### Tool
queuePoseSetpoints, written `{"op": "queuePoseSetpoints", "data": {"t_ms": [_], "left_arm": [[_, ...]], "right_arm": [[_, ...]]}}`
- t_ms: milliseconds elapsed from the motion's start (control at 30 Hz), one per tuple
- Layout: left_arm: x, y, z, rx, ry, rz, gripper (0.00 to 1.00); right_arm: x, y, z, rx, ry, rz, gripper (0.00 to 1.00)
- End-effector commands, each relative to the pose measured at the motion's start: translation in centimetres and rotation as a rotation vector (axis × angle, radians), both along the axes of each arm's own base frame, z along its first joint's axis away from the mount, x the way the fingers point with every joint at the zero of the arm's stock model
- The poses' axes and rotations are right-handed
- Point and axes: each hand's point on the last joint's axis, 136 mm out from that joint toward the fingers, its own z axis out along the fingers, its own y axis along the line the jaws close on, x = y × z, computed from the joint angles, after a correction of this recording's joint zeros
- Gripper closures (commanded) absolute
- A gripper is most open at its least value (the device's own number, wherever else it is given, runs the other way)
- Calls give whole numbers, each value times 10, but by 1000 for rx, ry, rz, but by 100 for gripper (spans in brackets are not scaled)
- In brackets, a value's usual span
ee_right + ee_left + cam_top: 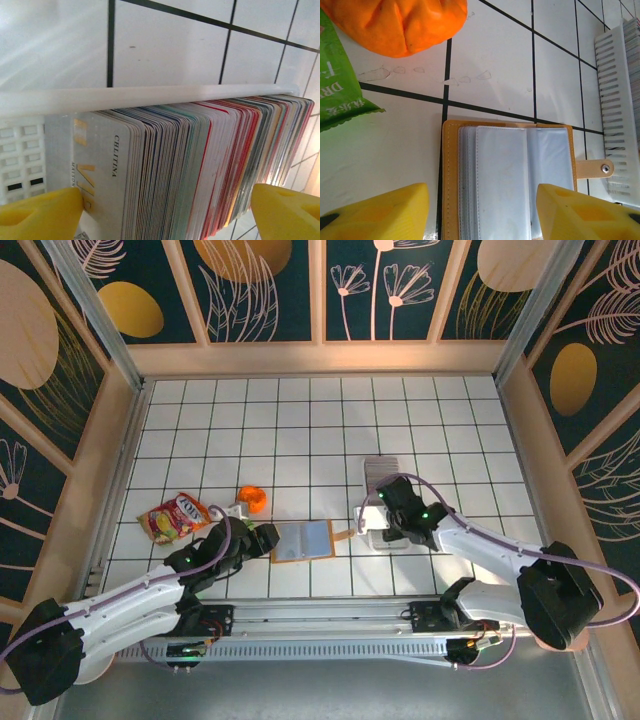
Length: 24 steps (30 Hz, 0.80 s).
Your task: Put the credit cards into the card holder
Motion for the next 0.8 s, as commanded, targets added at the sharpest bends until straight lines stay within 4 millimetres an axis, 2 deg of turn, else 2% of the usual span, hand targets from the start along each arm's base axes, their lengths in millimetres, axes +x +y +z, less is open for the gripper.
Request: {"op": "queuePoseSetpoints", "data": {"t_ms": [0,233,767], "left_arm": [[-3,-4,-1,-11,-9,-28,46],[-2,-6,2,-28,-14,-26,53],[-3,-6,0,-38,-1,-22,68]], "right_arm": [[12,3,15,-6,-58,1,22],[3,-1,17,3,-42,10,29],[-9,-4,13,10,-5,24,62]]}}
